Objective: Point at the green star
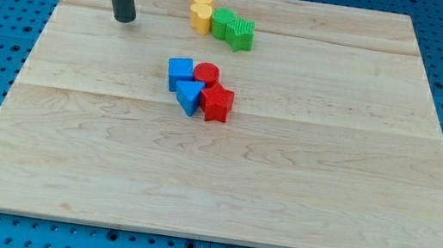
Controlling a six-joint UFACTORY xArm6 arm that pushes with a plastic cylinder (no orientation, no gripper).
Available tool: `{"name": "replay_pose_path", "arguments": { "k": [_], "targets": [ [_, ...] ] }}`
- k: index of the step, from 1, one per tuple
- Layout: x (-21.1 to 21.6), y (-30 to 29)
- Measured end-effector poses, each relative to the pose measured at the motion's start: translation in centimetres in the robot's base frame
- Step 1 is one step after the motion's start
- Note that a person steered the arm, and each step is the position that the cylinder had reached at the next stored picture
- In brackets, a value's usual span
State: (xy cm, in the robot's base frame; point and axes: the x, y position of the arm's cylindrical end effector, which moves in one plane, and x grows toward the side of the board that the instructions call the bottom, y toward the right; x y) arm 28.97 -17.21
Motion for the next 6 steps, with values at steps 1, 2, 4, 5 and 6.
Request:
{"name": "replay_pose_path", "arguments": {
  "k": [1, 2, 4, 5, 6],
  "targets": [
    [0.0, 0.0],
    [1.2, 0.7],
    [1.8, 3.3],
    [1.8, 3.3],
    [1.8, 3.4]
  ]
}}
